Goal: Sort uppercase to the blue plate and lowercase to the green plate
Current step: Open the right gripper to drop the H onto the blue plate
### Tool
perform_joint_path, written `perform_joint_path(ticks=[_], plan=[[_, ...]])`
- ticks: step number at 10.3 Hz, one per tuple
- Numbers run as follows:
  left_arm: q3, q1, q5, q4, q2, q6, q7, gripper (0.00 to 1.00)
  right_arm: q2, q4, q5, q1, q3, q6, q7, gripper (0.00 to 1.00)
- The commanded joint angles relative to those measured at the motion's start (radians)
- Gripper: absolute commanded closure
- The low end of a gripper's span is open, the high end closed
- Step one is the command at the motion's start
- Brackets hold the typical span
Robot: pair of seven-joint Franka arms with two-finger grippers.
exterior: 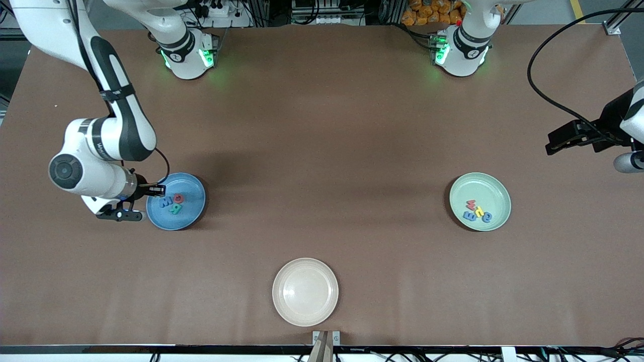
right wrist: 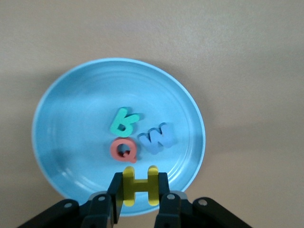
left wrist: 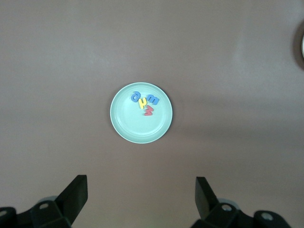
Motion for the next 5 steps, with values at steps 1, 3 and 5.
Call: perform_joint_path(ticks=[1,3,5], plan=[[-0.008,0.008,-0.028,-0.012,0.0,-0.018,-0.04,0.0,-0.025,-0.04,0.0,-0.018,0.013,0.074,-0.014,0.41],[-0.016,0.008,-0.03,-0.038,-0.003,-0.021,-0.036,0.0,-0.029,-0.016,0.004,-0.017,0.013,0.077,-0.012,0.0],[-0.016,0.002,-0.028,-0.04,-0.002,-0.018,-0.036,0.0,-0.075,0.049,0.004,-0.035,0.013,0.065,-0.014,0.0]])
